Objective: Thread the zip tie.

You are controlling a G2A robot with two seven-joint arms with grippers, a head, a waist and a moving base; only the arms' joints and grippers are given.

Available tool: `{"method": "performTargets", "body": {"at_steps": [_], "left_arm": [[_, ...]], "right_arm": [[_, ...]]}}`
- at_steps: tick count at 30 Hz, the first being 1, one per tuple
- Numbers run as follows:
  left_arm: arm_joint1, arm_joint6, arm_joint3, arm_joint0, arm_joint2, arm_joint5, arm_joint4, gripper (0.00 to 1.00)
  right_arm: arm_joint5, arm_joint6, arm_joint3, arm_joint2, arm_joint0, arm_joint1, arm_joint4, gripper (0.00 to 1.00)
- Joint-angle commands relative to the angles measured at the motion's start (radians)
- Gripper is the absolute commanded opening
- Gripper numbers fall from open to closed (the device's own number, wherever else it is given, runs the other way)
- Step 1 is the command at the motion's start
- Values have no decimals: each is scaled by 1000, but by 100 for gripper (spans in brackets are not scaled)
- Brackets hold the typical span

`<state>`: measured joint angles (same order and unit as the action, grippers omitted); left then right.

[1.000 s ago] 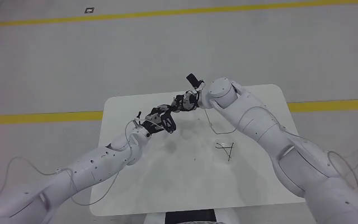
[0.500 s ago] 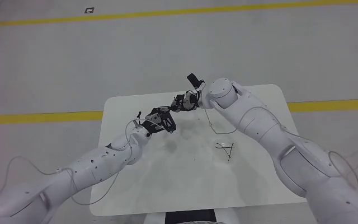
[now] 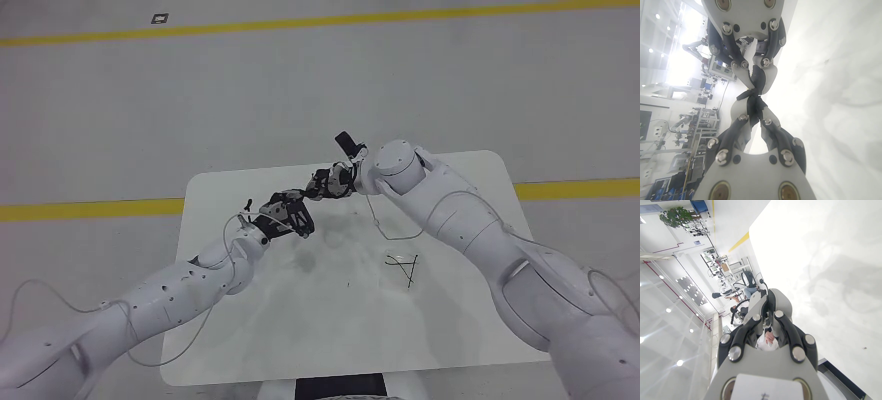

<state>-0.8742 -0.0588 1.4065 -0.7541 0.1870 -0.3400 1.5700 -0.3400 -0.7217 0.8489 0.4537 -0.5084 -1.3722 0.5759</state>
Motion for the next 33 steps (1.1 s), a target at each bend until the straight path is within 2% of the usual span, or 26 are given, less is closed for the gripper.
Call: {"method": "performTargets", "body": {"at_steps": [1,13,14,15,17,18,19,20,21,22,33], "left_arm": [[1,-2,2,-1,2,0,0,0],[6,-8,7,-5,4,0,0,0],[6,-9,8,-6,5,0,0,0],[6,-10,8,-7,6,0,0,0],[6,-11,8,-8,7,0,0,0],[7,-12,9,-8,8,0,0,0],[7,-12,9,-9,8,0,0,0],[7,-12,9,-9,9,0,0,0],[7,-12,9,-9,9,0,0,0],[7,-13,10,-10,10,0,0,0],[13,-42,18,-35,37,0,0,0]], "right_arm": [[0,3,0,-3,1,1,5,0],[0,17,7,-22,9,8,31,0],[0,18,7,-24,9,8,32,15],[0,19,8,-26,9,9,35,37],[0,21,9,-28,10,10,39,47],[0,23,10,-29,10,11,41,49],[0,24,11,-30,11,12,43,58],[0,26,12,-31,11,13,44,73],[0,28,13,-32,11,14,46,93],[0,31,14,-34,11,15,47,100],[0,60,16,-39,11,32,62,100]]}}
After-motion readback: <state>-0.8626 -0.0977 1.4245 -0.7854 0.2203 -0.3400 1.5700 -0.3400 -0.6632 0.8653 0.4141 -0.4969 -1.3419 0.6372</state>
